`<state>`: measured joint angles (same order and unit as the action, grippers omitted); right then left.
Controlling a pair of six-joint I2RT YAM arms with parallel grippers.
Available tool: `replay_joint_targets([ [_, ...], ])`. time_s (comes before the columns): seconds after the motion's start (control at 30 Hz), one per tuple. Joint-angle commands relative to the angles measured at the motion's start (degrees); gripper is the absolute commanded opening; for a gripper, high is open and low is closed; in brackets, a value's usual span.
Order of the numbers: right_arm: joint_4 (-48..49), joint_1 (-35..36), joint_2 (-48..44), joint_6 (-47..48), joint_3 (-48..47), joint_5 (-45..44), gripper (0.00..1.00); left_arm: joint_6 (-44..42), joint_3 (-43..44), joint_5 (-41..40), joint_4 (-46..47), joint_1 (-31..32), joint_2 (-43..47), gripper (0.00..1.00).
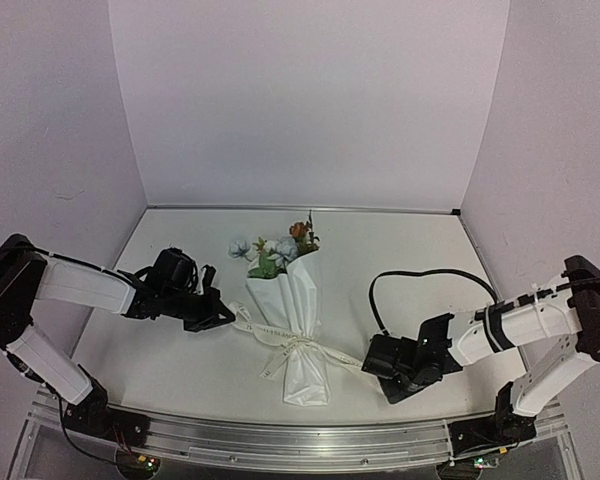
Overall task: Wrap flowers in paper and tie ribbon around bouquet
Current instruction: Tie the half-tied ribbon at the center of the board.
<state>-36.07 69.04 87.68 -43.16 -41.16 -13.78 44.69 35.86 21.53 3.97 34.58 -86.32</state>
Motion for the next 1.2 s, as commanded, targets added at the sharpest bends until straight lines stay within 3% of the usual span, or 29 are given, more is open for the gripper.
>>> replay_joint_targets([
  [0.0,0.5,1.4,-1.6,5.7,-4.8,1.6,0.28,-2.6,1.0,1.8,-0.4,-0.6,0.6,0.00],
  [0.13,0.1,1.2,-6.5,12.2,-8.1,3.0,0.47,-3.4,1.8,2.8,-0.4,-0.5,0.0,0.00],
  [0.23,-1.0,-0.2,-9.4,16.9,-10.9,3.9,0.54,-3.9,2.4,3.4,-0.7,-0.6,-0.5,0.00],
  [0.4,-2.5,-9.8,-6.5,22.2,-14.5,9.3,0.55,-4.7,3.4,3.6,-1.1,-0.6,-0.8,0.00],
  [0.63,4.4,-16.6,4.8,32.7,-16.6,16.7,0.58,-4.9,3.9,4.3,-1.2,-0.5,-1.4,0.00],
  [0.83,6.9,-16.4,7.2,33.0,-16.0,23.6,0.56,-4.9,3.6,4.5,-1.4,-0.6,-1.0,0.00],
  [1.17,8.0,-10.1,7.5,30.4,-15.9,22.4,0.56,-4.5,3.8,4.9,-0.6,-0.6,-1.5,0.00],
])
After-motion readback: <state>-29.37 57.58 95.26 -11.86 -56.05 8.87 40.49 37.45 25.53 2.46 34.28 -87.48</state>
